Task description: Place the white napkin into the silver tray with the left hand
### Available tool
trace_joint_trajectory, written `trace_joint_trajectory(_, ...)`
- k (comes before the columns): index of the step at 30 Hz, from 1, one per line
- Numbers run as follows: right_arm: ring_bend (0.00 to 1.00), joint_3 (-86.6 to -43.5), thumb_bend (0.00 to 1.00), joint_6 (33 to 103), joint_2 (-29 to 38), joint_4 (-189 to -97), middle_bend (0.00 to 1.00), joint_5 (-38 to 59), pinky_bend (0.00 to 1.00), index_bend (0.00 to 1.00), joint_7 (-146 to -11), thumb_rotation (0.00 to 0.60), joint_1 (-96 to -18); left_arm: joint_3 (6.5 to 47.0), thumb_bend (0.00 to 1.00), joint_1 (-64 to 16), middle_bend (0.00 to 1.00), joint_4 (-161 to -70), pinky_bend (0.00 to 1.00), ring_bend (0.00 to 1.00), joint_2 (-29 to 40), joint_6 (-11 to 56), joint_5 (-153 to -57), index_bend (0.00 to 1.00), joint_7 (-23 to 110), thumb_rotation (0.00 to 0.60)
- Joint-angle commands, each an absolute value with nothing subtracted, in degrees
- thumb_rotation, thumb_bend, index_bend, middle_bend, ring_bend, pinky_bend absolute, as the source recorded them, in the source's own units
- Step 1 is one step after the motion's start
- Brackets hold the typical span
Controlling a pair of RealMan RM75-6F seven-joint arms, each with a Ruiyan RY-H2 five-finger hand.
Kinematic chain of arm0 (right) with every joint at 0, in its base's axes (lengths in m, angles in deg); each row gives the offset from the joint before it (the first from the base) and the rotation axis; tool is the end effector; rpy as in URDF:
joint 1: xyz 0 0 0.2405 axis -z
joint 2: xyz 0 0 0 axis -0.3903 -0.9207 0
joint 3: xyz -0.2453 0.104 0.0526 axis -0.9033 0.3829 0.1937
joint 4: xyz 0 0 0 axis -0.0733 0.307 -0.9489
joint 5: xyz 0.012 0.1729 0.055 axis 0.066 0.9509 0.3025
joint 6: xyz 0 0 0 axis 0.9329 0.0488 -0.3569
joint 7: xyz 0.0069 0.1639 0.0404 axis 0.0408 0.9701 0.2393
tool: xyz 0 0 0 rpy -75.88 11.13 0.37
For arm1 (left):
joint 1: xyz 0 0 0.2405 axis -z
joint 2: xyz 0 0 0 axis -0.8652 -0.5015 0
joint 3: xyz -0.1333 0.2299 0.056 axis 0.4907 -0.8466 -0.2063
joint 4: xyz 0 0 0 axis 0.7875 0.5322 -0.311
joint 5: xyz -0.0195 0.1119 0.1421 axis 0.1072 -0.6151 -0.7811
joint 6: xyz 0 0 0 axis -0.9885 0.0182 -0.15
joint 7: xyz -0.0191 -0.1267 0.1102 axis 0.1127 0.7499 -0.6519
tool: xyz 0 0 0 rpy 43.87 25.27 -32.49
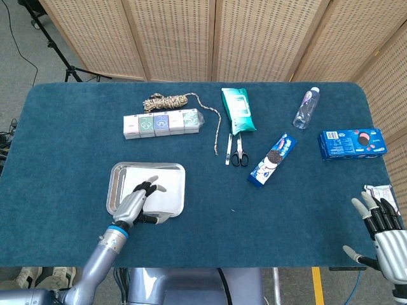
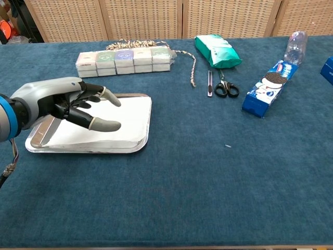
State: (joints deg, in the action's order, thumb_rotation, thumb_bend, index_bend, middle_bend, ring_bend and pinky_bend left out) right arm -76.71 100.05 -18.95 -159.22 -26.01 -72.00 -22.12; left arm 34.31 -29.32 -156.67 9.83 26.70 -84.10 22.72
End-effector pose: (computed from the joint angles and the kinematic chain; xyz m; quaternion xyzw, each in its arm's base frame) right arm -0.2965 -0.1572 0.2169 0.6176 -0.3521 0.4452 0.5444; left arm -0.1498 0.2855 -0.0022 -0.5708 -0.6635 -0.3720 0.3092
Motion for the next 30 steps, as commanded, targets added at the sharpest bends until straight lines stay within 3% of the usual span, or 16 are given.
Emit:
trace_joint_trajectory(1,0.0,-76.67,0.0,100.43,-18.93,-159.06,0.0,-26.15,0.0,0.0,-71.72,0.6,-21.97,35.29,0.19,-26.28,0.0,-157.19,0.0,0.0,4.4,33.37,-77.61,0.27,24.31,0.439)
trace_joint_trajectory(11,0.0,-76.58,0.0,100.36,-19.05,-158.94,0.0,-25.83,0.0,0.0,-71.0,0.6,-21.98,34.03,0.18,-20.99,0.0,-155.63,0.0,0.0,0.79,37.9,-71.63,0.27,24.92,0.438)
trace_joint_trajectory(30,0.0,-76.45,0.0,100.67,-19.18,-158.87,0.0,-25.69,0.0,0.0,-70.32,0.6,-21.82,28.38,0.18,-15.63,0.0,-154.05,0.0,0.0,1.17,36.21,-68.77,0.27,24.84,0.438)
